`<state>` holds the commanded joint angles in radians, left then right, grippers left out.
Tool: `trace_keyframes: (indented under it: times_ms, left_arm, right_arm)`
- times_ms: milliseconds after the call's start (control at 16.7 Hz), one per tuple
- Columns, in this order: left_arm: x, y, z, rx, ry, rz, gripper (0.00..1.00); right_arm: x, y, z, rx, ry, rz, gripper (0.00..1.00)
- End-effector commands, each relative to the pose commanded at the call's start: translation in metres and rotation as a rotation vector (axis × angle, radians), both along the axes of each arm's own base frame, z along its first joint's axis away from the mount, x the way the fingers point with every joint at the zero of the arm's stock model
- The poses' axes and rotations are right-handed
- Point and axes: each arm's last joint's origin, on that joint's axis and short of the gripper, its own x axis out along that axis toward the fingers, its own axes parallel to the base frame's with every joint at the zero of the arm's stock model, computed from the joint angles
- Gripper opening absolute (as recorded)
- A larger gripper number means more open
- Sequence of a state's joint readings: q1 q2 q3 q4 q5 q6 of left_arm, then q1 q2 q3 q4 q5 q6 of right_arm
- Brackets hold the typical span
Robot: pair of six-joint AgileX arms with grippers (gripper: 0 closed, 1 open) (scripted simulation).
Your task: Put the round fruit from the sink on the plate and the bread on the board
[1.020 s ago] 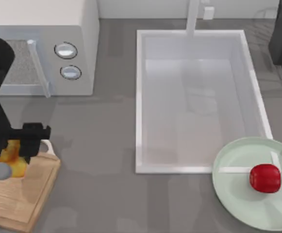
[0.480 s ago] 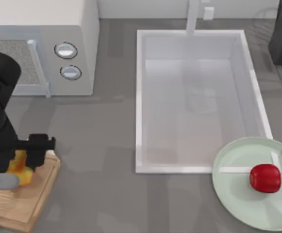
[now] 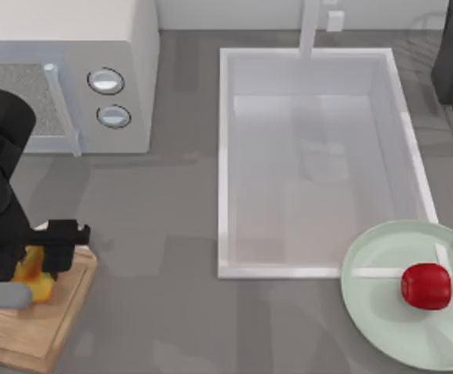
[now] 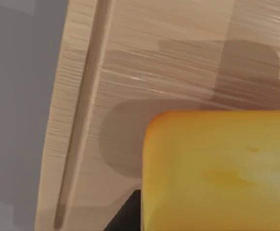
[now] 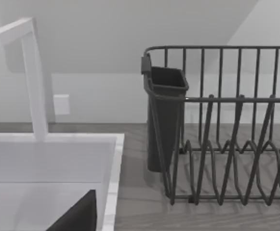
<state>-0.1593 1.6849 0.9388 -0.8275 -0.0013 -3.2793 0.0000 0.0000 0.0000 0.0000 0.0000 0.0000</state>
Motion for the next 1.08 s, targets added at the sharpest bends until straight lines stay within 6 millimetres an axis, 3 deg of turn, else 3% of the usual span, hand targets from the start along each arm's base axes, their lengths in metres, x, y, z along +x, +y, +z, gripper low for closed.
trace_keyframes:
  times_ms: [600, 1080]
  left_arm:
    - [0.0, 0.0, 0.0, 0.0, 0.0, 0.0, 0.98]
    - [0.0, 0.0, 0.0, 0.0, 0.0, 0.0, 1.0]
  right_arm:
    - [0.0, 0.0, 0.0, 0.0, 0.0, 0.0, 1.0]
    - [0.0, 0.0, 0.0, 0.0, 0.0, 0.0, 1.0]
